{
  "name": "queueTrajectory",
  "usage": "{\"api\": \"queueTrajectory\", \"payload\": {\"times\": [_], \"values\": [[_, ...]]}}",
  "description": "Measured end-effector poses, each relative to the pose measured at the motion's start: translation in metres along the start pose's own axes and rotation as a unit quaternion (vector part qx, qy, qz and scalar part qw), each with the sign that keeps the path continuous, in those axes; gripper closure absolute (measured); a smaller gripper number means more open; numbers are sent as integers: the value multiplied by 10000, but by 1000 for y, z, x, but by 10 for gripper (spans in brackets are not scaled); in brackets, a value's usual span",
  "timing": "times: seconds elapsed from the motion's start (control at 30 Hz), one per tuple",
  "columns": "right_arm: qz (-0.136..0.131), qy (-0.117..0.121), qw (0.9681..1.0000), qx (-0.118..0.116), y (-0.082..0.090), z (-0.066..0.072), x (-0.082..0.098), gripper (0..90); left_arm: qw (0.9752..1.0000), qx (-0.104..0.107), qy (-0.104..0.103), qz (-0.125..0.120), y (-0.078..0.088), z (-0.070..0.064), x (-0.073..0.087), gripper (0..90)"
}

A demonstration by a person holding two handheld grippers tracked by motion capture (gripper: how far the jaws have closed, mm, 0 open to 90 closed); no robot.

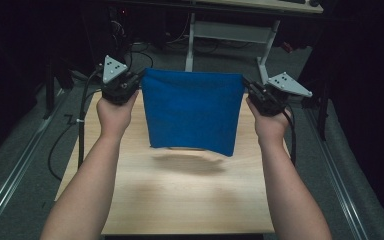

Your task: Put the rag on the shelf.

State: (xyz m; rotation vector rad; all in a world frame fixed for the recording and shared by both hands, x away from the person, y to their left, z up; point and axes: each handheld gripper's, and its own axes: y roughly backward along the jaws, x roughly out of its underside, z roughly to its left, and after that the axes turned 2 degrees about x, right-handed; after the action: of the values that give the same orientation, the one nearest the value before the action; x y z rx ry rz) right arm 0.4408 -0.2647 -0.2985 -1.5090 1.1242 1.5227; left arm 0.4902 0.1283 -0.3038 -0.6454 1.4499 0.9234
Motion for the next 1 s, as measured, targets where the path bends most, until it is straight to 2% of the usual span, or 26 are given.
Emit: {"api": "queueTrajectory", "payload": {"times": [0.07, 0.17, 0.3, 0.53, 0.73, 0.83, 1.0], "values": [[82, 15, 10000, 51, -9, -3, 0, 895, 9999, -76, -94, 118, -7, 1, 1, 887], [205, -27, 9997, 111, -20, -6, 2, 895, 9994, -134, -130, 280, -17, 5, 6, 886], [423, 7, 9990, 160, -34, -8, 13, 895, 9980, -176, -188, 578, -30, 7, 18, 886], [796, -27, 9967, 166, -50, -11, 34, 895, 9961, -130, -1, 877, -42, 10, 46, 885], [1100, -3, 9938, 153, -56, -11, 57, 894, 9930, -23, 64, 1179, -50, 9, 72, 885], [1248, -92, 9921, 119, -56, -13, 69, 895, 9909, 44, 54, 1343, -53, 7, 84, 884], [1432, -174, 9895, 83, -56, -15, 90, 894, 9879, 143, 179, 1536, -58, 5, 105, 885]]}}
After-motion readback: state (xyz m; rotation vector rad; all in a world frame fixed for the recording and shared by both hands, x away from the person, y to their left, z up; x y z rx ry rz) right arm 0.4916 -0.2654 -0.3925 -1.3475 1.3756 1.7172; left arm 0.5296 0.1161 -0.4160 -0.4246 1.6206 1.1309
